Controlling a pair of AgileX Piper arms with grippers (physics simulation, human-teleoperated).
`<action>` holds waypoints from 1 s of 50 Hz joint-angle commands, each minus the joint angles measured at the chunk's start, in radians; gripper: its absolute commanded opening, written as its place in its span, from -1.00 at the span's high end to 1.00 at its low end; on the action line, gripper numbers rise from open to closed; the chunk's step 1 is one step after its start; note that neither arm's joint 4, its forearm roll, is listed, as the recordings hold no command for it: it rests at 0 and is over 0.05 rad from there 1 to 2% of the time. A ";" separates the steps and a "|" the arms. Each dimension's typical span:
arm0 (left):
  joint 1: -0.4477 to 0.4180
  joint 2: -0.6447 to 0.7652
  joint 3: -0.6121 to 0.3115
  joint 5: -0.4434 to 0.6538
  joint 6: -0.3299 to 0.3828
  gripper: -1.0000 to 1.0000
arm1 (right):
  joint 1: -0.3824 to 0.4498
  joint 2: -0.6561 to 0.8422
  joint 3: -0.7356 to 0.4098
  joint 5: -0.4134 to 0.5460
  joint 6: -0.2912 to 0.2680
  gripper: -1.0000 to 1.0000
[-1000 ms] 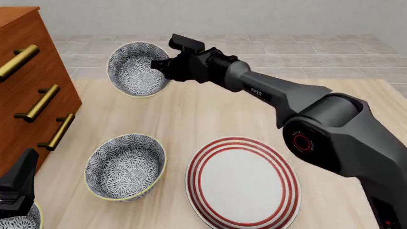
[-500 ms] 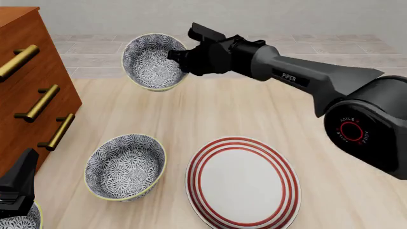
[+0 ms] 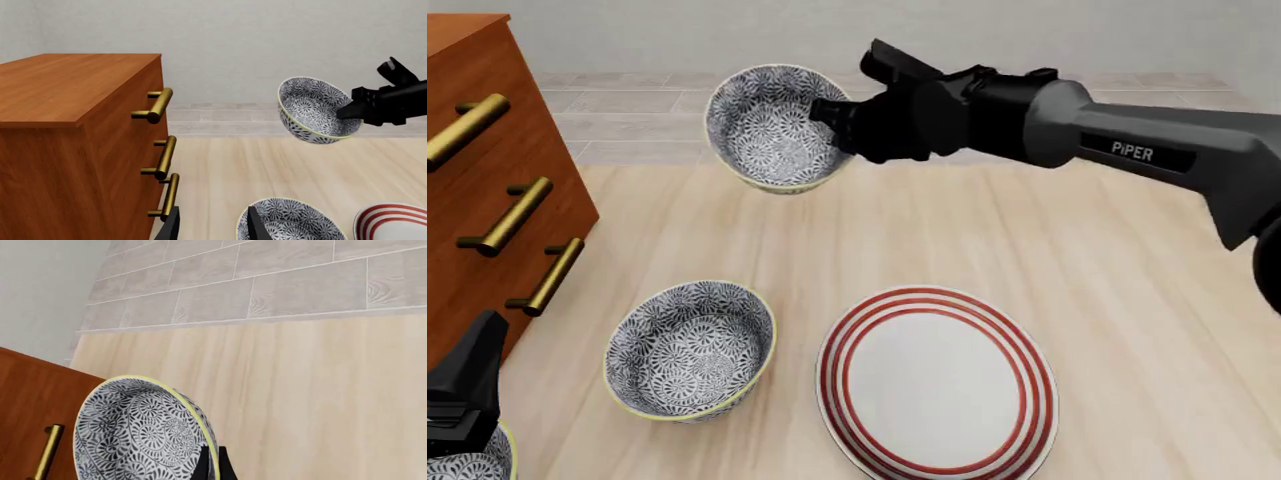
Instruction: Pick up the bowl and put it in the front on the plate.
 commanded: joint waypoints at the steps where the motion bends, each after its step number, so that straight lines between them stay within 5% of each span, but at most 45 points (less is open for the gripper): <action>1: 0.000 0.000 0.000 0.000 0.000 -1.00 | -0.010 -0.066 0.040 0.044 -0.004 1.00; 5: 0.000 0.000 0.000 0.000 0.000 -1.00 | -0.017 -0.072 0.021 0.098 -0.048 1.00; 17: 0.000 0.000 0.000 0.000 0.000 -1.00 | -0.008 -0.122 0.047 0.160 -0.055 1.00; 50: 0.000 0.000 0.000 0.000 0.000 -1.00 | -0.009 -0.330 0.381 0.180 0.031 1.00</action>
